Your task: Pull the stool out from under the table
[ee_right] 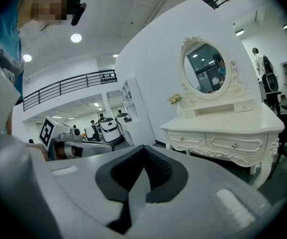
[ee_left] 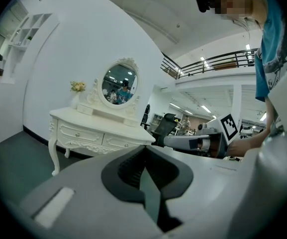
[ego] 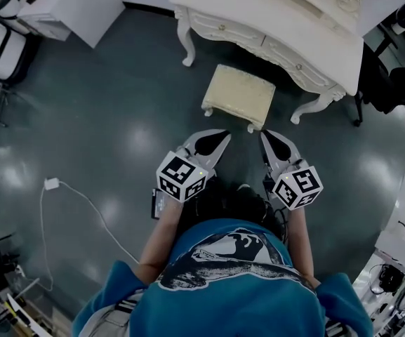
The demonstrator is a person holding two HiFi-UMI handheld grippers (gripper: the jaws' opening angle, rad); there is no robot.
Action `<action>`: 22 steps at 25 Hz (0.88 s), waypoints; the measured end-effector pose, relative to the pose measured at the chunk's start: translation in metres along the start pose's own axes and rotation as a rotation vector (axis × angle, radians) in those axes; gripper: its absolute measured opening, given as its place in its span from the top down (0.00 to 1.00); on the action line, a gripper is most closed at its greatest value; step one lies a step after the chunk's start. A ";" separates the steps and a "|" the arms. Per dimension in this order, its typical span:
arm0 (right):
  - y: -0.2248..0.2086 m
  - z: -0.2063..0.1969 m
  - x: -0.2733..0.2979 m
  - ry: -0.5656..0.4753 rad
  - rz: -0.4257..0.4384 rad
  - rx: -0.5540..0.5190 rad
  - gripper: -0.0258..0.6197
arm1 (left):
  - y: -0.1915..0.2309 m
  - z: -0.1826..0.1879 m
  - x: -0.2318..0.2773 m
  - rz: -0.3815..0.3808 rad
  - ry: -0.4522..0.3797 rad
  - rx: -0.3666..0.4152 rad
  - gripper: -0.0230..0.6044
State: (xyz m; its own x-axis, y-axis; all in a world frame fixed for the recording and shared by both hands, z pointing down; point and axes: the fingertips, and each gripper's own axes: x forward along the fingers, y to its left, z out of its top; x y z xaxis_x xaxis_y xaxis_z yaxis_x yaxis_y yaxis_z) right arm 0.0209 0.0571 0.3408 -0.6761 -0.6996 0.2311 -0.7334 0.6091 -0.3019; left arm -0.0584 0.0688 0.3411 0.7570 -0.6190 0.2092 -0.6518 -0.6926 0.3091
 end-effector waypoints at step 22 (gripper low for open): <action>-0.034 0.016 -0.063 -0.002 0.118 -0.040 0.96 | -0.086 0.013 0.047 0.029 0.017 0.066 0.94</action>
State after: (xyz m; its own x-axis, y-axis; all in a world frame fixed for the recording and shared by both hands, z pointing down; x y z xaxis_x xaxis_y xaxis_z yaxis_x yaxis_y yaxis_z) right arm 0.0894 0.0743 0.3218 -0.7578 -0.6228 0.1943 -0.6510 0.7016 -0.2899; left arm 0.0324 0.0948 0.3122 0.7382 -0.6333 0.2326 -0.6746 -0.6979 0.2406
